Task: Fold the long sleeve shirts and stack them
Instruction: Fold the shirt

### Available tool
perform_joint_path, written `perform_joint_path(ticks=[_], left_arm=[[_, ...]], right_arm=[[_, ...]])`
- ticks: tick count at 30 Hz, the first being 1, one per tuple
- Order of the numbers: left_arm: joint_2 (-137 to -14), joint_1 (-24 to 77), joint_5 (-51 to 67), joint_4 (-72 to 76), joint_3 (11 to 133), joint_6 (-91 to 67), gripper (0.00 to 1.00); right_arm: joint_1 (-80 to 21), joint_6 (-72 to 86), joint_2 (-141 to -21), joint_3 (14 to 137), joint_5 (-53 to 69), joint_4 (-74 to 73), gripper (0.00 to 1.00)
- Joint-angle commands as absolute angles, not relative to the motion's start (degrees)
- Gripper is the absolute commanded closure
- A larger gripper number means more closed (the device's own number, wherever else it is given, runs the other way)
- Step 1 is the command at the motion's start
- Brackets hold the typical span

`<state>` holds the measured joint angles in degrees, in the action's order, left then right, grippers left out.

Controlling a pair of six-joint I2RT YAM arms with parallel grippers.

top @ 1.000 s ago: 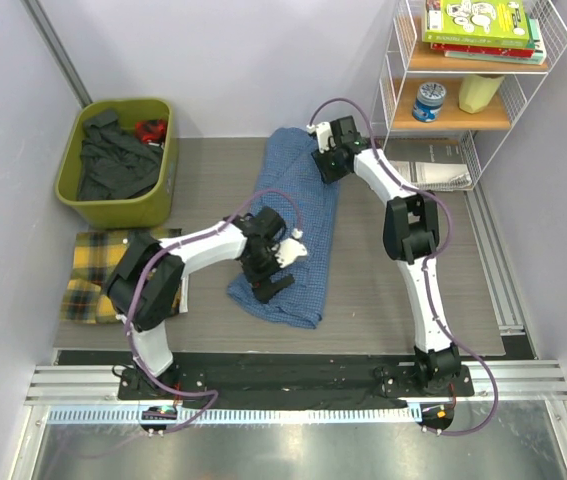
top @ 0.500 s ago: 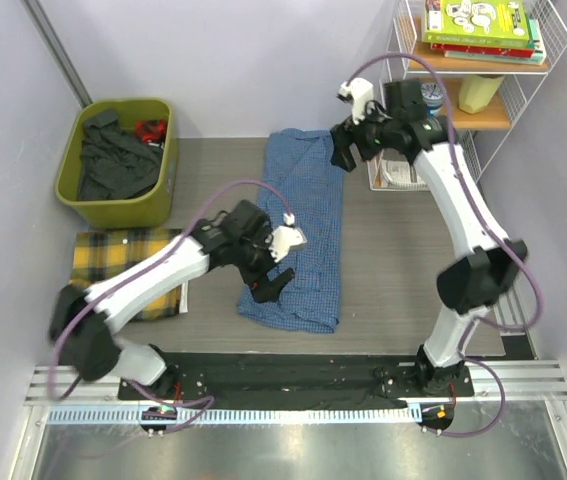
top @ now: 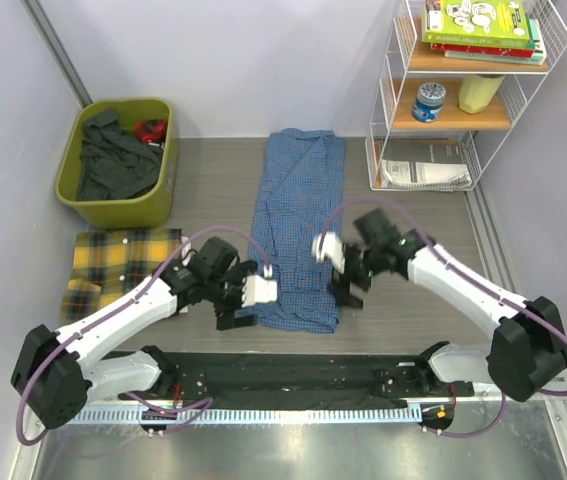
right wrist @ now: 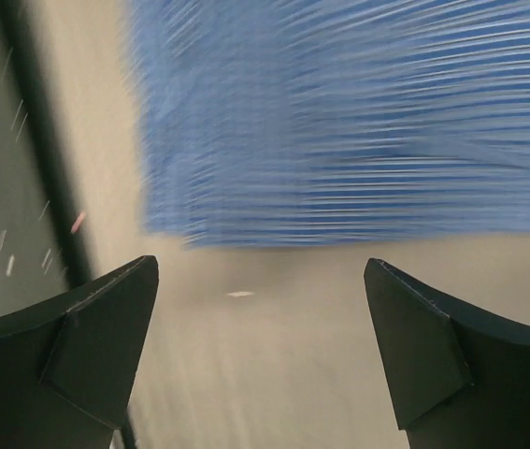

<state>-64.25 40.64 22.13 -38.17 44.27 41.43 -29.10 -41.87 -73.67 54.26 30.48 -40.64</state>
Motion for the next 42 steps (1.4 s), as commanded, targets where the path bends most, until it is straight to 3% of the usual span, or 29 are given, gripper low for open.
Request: perform_joint_path(ticks=[1,5,9,13,15,18,20,21,24,29,35,38,40,41,42], left_arm=[[-64.66,39.90,28.30,-31.91,38.41,59.76,0.01],[-72.94,39.81,26.99,-29.54,39.11,61.25,0.09],[-76.81,39.81,26.98,-26.01,37.09,64.24,0.12],[-79.63,41.12,28.82,-32.42,38.58,65.30,0.29],[-79.28,42.62,29.61,-35.50,38.94,64.08,0.37],[-77.44,46.93,29.44,-37.61,38.94,59.16,0.42],[-76.12,47.29,29.62,-36.83,39.20,53.57,0.40],[-74.72,47.11,28.92,-35.70,39.46,51.96,0.32],[-70.42,46.93,24.53,-32.45,38.41,51.32,0.21],[-69.16,45.18,21.36,-30.32,34.89,58.00,0.17],[-76.28,43.16,20.65,-27.07,35.68,63.18,0.19],[-79.18,42.71,20.65,-24.63,35.95,64.34,0.22],[-79.80,42.72,21.97,-24.00,36.38,63.55,0.26],[-80.24,42.80,22.32,-23.73,36.47,63.02,0.30],[-80.51,42.80,23.02,-23.73,36.65,62.58,0.41]], right_arm=[[-38.48,-54.75,-69.69,45.10,26.55,-34.63,0.04],[-42.44,-57.83,-71.45,40.35,25.84,-31.83,0.09],[-44.65,-60.29,-73.73,37.45,25.05,-29.89,0.21],[-44.65,-63.10,-74.97,35.25,23.82,-29.97,0.37],[-44.65,-64.07,-73.92,34.37,23.21,-30.58,0.39],[-44.65,-64.69,-70.06,32.35,23.12,-31.38,0.39],[-44.65,-64.78,-67.08,31.56,23.03,-31.99,0.36],[-44.65,-64.86,-66.19,31.29,22.51,-31.99,0.34],[-45.00,-63.55,-63.90,30.50,21.36,-29.80,0.29],[-46.49,-62.75,-66.00,31.29,20.57,-26.73,0.23],[-48.87,-63.10,-70.48,29.97,18.02,-20.58,0.28],[-49.31,-63.72,-72.24,28.39,16.53,-17.50,0.39],[-49.39,-63.90,-72.95,27.78,15.65,-16.70,0.54],[-49.48,-63.81,-72.95,27.60,15.30,-16.61,0.60],[-49.48,-63.72,-72.78,27.25,14.68,-16.70,0.64]])
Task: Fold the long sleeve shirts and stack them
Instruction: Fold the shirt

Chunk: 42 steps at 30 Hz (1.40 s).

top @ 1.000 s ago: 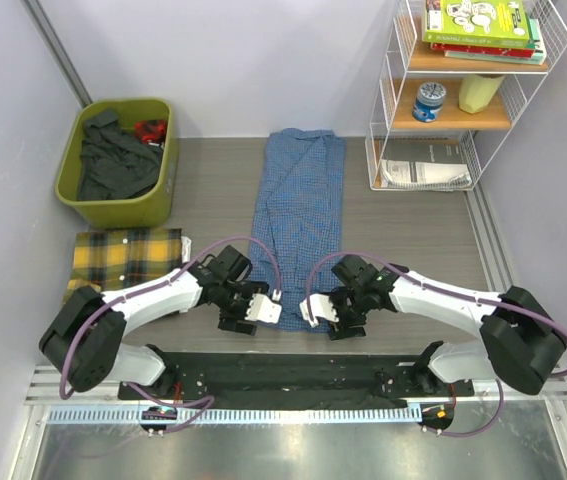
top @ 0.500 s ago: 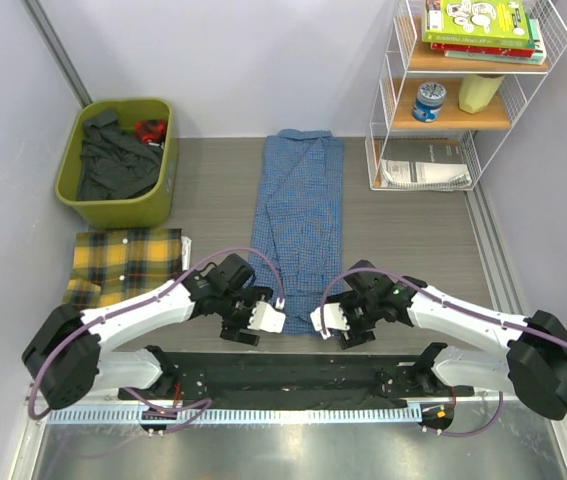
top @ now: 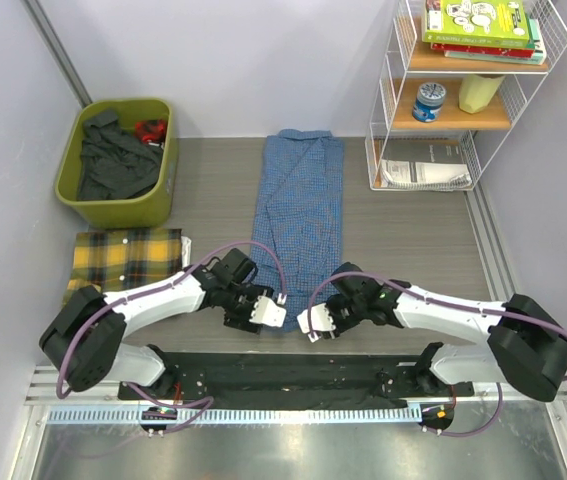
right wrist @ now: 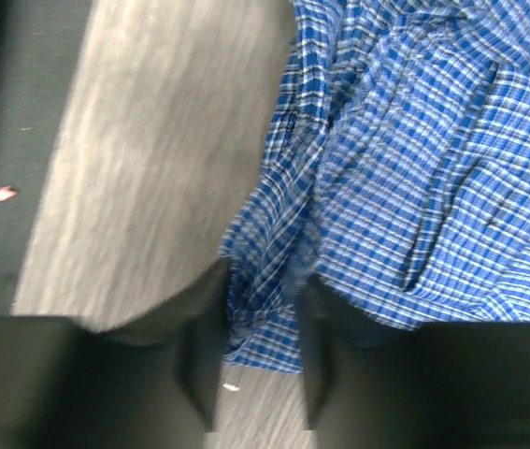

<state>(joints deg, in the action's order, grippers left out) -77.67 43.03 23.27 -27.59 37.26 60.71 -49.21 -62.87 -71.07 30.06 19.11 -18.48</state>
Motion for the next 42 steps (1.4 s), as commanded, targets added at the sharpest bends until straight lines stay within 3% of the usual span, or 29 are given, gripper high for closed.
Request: perform_joint_path(ticks=[1,2,3,4,5,7,16,25,42], left_arm=[[-80.59,42.80,23.11,-23.82,36.56,62.49,0.48],[-80.25,42.80,23.12,-23.91,36.30,62.49,0.65],[-79.81,42.80,23.29,-24.43,36.04,62.40,0.73],[-79.37,43.06,23.99,-25.13,35.95,62.32,0.78],[-77.54,43.94,23.99,-25.75,35.77,61.36,0.91],[-74.98,45.52,24.17,-27.68,35.33,59.77,1.00],[-58.89,51.94,27.25,-38.50,35.33,49.76,1.00],[-63.81,48.26,24.79,-36.39,39.90,46.85,1.00],[-73.28,37.37,26.37,-32.00,51.32,48.60,1.00]], right_arm=[[-49.48,-63.46,-71.82,26.99,14.42,-16.70,0.74],[-49.48,-62.93,-71.28,26.72,13.98,-16.61,0.78],[-49.48,-62.41,-70.50,26.37,13.89,-16.79,0.81],[-49.48,-61.18,-69.71,26.28,13.97,-17.14,0.93],[-49.74,-60.74,-67.52,26.28,14.24,-17.83,0.96],[-50.53,-59.95,-64.96,26.63,14.59,-21.17,0.98],[-57.04,-51.77,-49.05,29.88,13.55,-33.31,0.99],[-54.85,-49.66,-49.92,32.60,10.63,-32.78,0.99],[-36.32,-61.08,-62.30,44.29,18.98,-29.01,0.99]])
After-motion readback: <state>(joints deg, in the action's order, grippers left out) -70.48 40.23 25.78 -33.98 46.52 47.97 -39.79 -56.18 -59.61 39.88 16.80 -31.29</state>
